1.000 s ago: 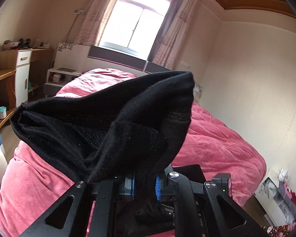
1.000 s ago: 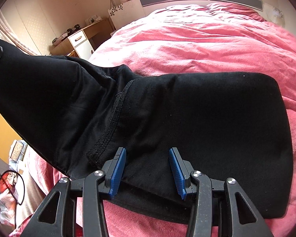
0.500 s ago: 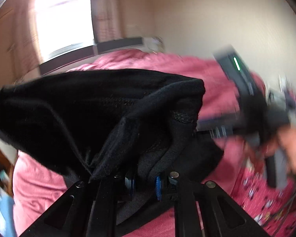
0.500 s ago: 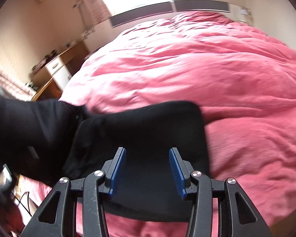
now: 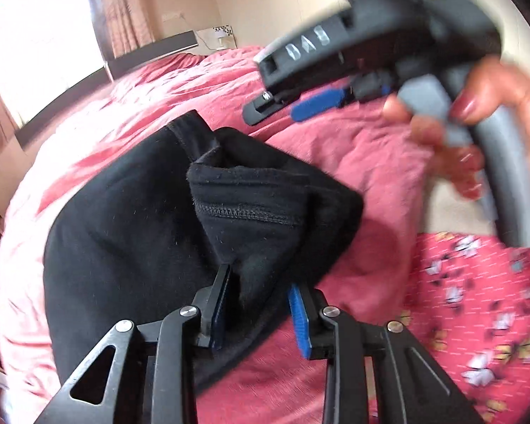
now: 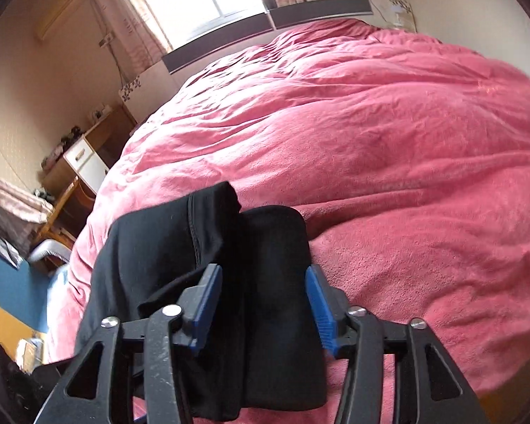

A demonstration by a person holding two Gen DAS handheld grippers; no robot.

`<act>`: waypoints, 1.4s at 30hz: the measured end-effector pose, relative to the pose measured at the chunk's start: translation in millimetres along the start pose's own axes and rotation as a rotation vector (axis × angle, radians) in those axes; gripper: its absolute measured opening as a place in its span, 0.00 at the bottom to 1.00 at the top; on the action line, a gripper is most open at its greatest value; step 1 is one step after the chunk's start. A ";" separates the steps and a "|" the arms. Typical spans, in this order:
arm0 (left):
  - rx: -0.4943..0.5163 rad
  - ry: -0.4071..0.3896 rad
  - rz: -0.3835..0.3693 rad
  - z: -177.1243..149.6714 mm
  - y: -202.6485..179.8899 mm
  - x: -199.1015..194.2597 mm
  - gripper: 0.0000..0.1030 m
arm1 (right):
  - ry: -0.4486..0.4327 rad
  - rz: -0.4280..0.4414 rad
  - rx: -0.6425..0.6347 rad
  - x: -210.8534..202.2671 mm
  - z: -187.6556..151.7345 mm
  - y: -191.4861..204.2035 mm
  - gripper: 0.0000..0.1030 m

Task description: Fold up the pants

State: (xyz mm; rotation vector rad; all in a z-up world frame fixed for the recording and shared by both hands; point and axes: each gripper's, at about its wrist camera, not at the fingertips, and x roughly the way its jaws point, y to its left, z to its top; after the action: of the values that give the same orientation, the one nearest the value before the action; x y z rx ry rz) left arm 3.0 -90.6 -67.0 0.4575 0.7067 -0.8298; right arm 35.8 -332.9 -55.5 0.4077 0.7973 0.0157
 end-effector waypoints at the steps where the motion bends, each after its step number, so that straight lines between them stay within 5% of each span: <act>1: -0.040 -0.026 -0.046 -2.6 5.6 -11.0 0.30 | -0.001 0.024 0.026 0.3 0.1 -3.4 0.55; 3: -0.129 -0.120 -0.138 -12.1 21.4 -39.8 0.31 | -0.003 0.074 0.061 -0.5 -0.3 -5.6 0.58; 5: -0.188 -0.205 -0.152 -15.2 26.4 -59.7 0.32 | -0.009 0.130 0.077 -2.0 -0.5 -3.5 0.65; 9: -0.326 -0.279 0.002 -25.5 62.8 -83.2 0.32 | 0.015 0.195 0.047 -0.7 -4.4 13.5 0.80; 13: -0.482 -0.176 0.208 -27.9 105.7 -67.0 0.32 | 0.086 0.194 -0.025 14.0 -15.8 34.8 0.83; 18: -0.575 0.055 0.333 -42.2 127.9 -33.9 0.36 | 0.175 0.059 -0.057 44.9 -34.2 40.6 0.83; 19: -0.576 0.092 0.346 -46.0 127.9 -28.4 0.37 | 0.168 0.067 -0.046 46.3 -36.9 39.1 0.81; 20: -0.581 0.103 0.358 -49.5 126.5 -26.2 0.37 | 0.160 0.078 -0.055 45.8 -38.6 40.7 0.69; 21: -0.585 0.100 0.367 -53.0 123.8 -27.9 0.38 | 0.163 0.090 -0.074 46.2 -39.8 43.6 0.43; 24: -0.565 0.107 0.397 -50.8 116.8 -21.8 0.38 | 0.197 0.095 -0.150 52.2 -44.4 56.9 0.17; 33: -0.618 0.112 0.396 -47.1 124.8 -23.5 0.53 | 0.050 0.133 -0.143 13.2 -21.7 64.6 0.13; 42: -0.598 0.126 0.403 -48.1 120.0 -19.1 0.53 | 0.151 0.132 -0.044 45.1 -40.8 33.7 0.20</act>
State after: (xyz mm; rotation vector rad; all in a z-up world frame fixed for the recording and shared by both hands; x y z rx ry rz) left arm 70.7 20.9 -74.5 0.0998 0.8998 -0.1889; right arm 43.7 -280.0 -100.0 0.4197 0.9164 0.1885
